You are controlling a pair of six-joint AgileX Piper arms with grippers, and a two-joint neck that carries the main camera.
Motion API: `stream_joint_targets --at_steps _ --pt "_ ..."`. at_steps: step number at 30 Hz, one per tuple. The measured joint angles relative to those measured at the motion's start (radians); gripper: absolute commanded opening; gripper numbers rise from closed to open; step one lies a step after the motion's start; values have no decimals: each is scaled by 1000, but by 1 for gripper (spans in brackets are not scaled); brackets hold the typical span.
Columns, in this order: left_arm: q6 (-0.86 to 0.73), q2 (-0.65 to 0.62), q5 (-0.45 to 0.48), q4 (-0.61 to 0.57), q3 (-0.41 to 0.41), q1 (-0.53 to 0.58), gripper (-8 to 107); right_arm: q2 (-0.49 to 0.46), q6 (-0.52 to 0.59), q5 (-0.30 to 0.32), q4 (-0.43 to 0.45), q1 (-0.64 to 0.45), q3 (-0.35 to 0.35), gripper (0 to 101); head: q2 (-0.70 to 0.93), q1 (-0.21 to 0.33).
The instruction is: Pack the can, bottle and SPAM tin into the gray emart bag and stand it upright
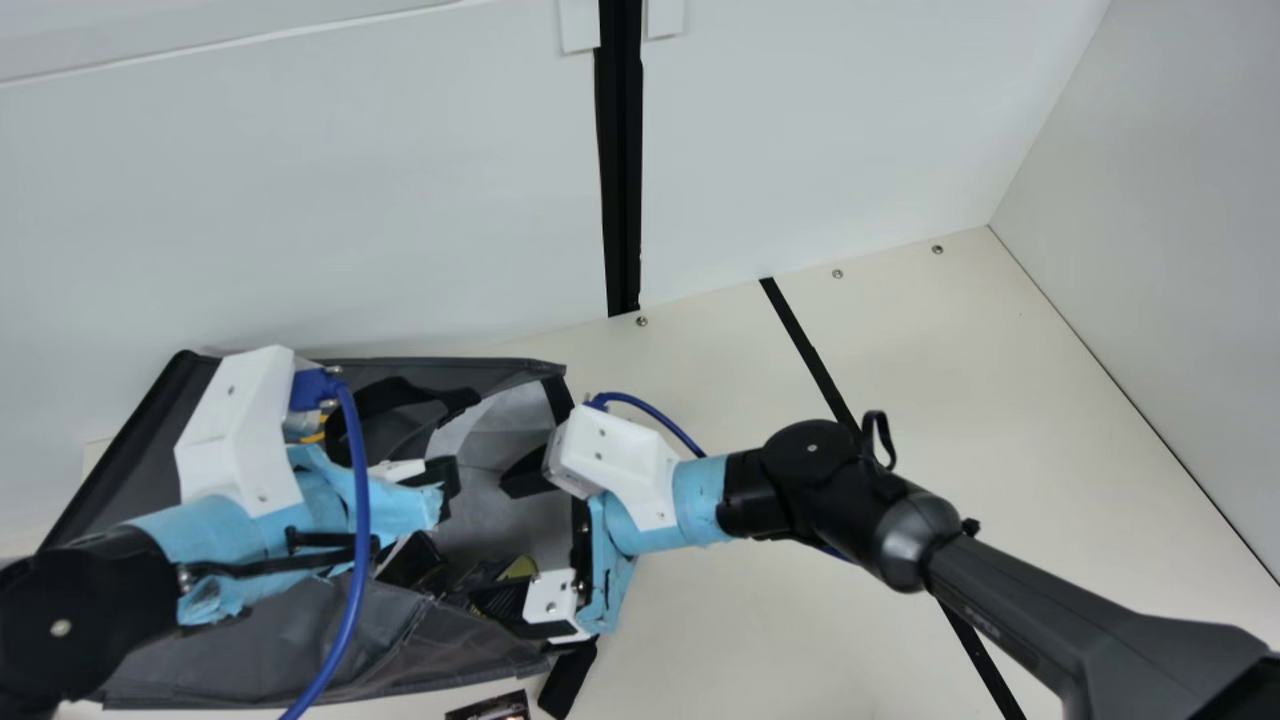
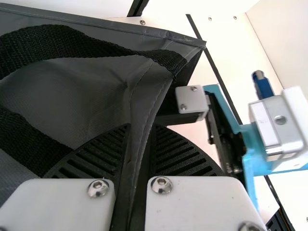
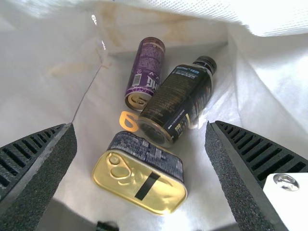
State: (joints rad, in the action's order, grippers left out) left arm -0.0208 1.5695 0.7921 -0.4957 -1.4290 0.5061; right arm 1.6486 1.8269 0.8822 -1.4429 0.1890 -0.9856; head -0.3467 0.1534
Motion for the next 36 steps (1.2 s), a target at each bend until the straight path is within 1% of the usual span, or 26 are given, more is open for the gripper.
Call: stream_joint_targets --at_steps 10,23,31,36 --pt "0 0 0 0 0 0 -8 -81 -36 49 48 -81 44 95 -2 -2" --pt "0 0 0 0 0 0 -8 -201 -96 128 126 -229 89 95 0 -2" --pt "0 0 0 0 0 0 -8 -267 -139 174 181 -344 95 95 -2 -2" --pt "0 0 0 0 0 0 -8 -301 -159 201 215 -424 83 95 -2 0"
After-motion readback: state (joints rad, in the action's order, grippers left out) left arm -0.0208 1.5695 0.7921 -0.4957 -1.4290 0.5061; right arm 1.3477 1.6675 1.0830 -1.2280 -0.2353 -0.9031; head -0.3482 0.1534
